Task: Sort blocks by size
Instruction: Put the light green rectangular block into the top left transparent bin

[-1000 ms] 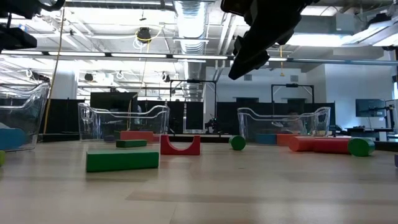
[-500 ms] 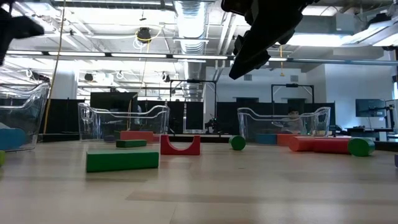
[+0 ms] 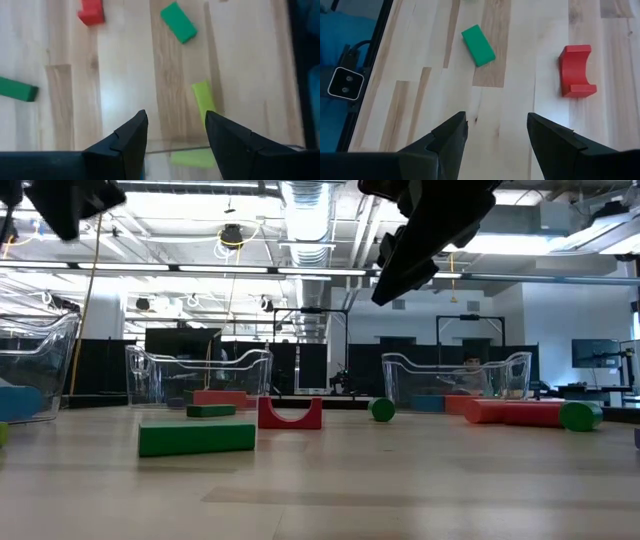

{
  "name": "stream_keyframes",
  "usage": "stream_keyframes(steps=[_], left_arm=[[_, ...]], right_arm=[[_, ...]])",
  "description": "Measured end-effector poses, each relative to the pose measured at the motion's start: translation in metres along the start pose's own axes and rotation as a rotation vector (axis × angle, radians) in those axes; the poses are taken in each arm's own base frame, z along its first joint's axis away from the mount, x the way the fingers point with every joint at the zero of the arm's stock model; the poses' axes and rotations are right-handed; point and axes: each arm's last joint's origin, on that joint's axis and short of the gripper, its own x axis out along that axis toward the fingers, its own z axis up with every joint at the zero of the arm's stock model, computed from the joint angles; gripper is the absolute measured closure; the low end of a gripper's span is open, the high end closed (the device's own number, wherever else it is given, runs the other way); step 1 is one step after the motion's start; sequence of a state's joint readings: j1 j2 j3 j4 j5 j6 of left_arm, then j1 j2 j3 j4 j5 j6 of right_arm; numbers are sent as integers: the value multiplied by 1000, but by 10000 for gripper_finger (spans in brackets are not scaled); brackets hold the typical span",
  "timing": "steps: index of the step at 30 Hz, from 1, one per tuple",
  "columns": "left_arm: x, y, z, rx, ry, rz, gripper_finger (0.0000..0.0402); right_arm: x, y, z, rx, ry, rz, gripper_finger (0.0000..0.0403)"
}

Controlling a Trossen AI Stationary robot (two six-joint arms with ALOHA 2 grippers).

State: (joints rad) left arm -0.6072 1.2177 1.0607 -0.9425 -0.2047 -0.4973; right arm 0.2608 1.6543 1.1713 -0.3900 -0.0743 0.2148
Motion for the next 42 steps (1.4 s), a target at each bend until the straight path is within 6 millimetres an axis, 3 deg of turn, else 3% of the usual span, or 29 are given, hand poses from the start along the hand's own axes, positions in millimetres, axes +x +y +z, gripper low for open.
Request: stream_keyframes(steps=[7, 17, 31, 42], left_arm=[[48, -11, 17, 65, 148, 18, 213], [106, -28, 16, 91, 321, -73, 216], [152, -34, 14, 35, 394, -109, 217], [159, -24, 20, 15, 356, -55, 221]], right_arm=[[0, 3, -12, 50, 116, -18, 163], [0, 18, -20, 32, 166, -2, 163], [0, 37, -28, 20, 202, 18, 163], [-1, 50, -33, 11, 202, 13, 163]])
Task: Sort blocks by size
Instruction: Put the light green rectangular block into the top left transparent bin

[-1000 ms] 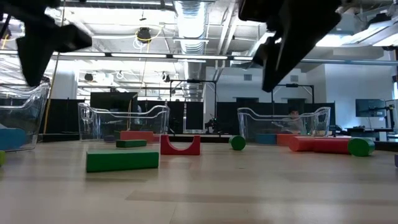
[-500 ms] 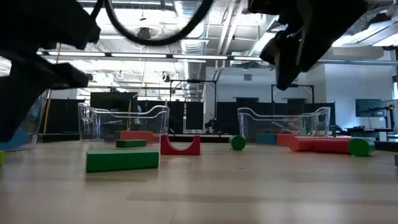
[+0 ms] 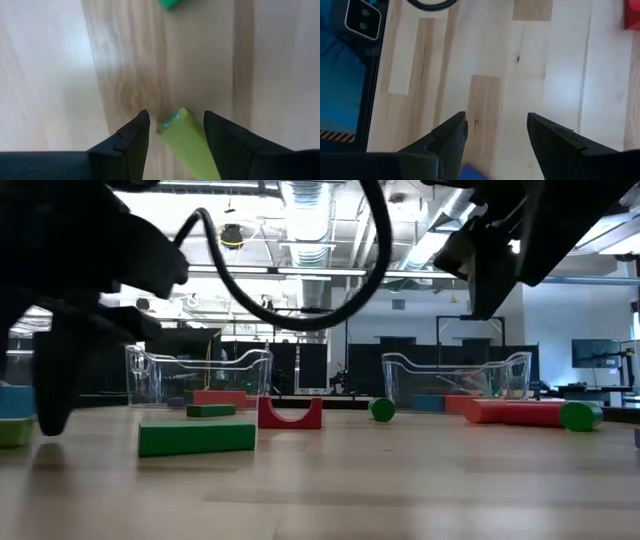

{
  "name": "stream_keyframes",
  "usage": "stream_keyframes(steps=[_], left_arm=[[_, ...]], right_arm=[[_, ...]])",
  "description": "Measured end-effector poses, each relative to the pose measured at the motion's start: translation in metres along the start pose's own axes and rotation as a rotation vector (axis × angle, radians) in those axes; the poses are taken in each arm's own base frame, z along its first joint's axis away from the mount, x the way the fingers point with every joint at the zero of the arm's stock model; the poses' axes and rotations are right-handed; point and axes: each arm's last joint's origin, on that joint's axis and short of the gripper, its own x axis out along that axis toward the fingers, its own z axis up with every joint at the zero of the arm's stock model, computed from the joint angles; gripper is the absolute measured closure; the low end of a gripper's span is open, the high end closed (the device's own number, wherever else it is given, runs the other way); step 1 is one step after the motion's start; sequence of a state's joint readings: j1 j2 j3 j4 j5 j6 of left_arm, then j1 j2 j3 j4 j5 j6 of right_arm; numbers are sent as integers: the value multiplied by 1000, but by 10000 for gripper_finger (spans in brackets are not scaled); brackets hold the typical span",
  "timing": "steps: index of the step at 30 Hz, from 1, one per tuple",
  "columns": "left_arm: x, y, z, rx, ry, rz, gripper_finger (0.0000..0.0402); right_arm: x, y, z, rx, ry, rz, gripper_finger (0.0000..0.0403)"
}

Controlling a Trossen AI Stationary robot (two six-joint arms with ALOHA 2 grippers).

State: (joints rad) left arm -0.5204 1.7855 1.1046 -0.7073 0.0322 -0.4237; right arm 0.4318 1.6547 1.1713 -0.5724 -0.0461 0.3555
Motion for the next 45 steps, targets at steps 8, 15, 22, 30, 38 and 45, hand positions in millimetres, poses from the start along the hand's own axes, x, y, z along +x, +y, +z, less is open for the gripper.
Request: stream_keyframes(steps=[8, 15, 22, 30, 38, 45], left_arm=[[10, 6, 1, 8, 28, 10, 247], [5, 4, 8, 61, -35, 36, 233], [-12, 2, 16, 72, -29, 101, 199], [-11, 3, 7, -37, 73, 62, 147], [-11, 5, 3, -106, 106, 91, 142], [-8, 4, 2, -144, 143, 46, 142]], right_arm=[[0, 5, -2, -3, 2, -3, 163], [1, 7, -3, -11, 0, -14, 163], [1, 7, -3, -13, 0, -15, 163], [1, 7, -3, -34, -10, -38, 163], [0, 7, -3, -49, -12, -39, 163], [1, 7, -3, -50, -13, -39, 163]])
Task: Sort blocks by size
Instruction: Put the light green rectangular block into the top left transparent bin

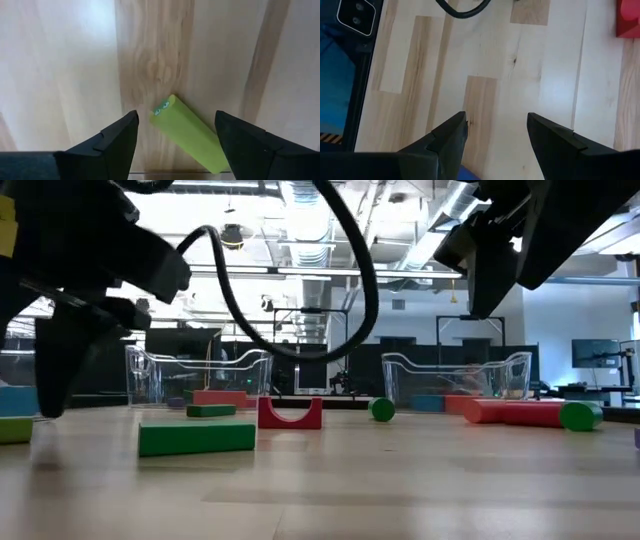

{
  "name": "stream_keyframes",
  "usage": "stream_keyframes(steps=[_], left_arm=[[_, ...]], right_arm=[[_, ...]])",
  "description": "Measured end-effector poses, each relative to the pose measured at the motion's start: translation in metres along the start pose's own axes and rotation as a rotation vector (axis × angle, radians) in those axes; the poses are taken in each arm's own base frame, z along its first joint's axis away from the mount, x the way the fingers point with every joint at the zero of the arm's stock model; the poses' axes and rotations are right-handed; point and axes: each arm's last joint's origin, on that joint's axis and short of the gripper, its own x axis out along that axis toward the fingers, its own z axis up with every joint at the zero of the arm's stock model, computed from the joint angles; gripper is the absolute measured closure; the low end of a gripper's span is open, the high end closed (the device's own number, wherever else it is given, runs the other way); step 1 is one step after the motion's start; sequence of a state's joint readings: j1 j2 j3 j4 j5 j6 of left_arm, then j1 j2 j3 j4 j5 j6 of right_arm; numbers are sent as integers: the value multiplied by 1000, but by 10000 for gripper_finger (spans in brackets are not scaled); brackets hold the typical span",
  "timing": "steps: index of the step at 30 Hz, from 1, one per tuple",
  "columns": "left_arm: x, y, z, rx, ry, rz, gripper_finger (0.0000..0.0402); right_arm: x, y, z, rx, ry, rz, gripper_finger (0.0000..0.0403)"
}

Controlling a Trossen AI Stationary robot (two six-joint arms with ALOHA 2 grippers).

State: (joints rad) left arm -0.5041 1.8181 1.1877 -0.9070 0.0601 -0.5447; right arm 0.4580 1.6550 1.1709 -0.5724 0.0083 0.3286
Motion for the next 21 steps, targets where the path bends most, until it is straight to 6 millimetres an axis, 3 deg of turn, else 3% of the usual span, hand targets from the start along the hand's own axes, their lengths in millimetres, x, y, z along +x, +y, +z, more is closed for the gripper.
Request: stream_keyframes(steps=[12, 21], left_arm=[[20, 8, -10, -88, 57, 22, 150], [20, 7, -7, -19, 33, 16, 256]], right_arm=[[0, 7, -3, -36, -10, -29, 163], [0, 7, -2, -35, -12, -32, 163]])
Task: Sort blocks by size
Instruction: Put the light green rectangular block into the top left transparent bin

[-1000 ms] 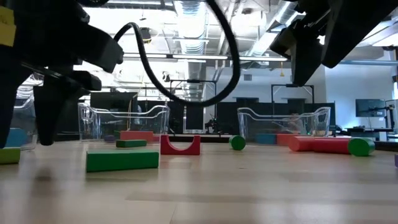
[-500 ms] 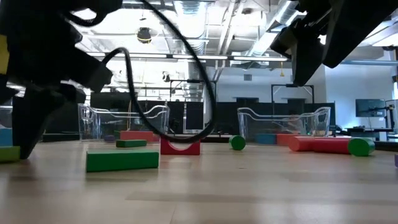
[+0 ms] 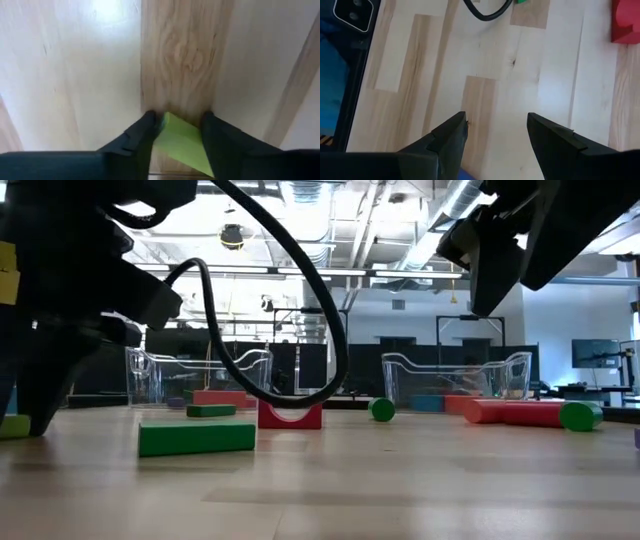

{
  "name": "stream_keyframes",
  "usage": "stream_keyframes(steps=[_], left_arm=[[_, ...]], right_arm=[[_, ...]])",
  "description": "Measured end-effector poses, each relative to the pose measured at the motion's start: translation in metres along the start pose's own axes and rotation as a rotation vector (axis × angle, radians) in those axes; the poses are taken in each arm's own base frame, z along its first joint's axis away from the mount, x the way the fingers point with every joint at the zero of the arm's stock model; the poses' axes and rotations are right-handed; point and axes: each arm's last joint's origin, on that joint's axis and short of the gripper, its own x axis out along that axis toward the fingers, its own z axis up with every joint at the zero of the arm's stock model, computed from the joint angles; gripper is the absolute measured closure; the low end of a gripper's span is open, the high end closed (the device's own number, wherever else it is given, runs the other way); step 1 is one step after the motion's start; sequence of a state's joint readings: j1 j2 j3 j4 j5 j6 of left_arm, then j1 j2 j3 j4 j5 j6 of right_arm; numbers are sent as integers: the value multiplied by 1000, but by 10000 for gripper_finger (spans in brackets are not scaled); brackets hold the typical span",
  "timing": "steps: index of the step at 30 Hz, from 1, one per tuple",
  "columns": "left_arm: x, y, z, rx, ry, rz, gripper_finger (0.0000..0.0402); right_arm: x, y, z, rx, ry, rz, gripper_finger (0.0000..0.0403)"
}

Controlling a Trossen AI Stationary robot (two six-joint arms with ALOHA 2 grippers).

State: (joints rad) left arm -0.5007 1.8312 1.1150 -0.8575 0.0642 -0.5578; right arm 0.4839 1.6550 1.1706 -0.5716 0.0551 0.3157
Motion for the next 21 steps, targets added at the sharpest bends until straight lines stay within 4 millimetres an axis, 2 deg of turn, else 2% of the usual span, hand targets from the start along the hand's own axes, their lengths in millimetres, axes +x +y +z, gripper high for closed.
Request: stream_keyframes(steps=[8, 18, 21], left_arm=[[0, -3, 5, 99, -44, -31, 318], [-16, -16, 24, 201, -192, -89, 326], [-24, -15, 25, 204, -180, -33, 326]], right_arm=[[0, -4, 2, 5, -4, -6, 163], [1, -12, 4, 7, -7, -17, 163], [1, -14, 5, 13, -8, -20, 163]])
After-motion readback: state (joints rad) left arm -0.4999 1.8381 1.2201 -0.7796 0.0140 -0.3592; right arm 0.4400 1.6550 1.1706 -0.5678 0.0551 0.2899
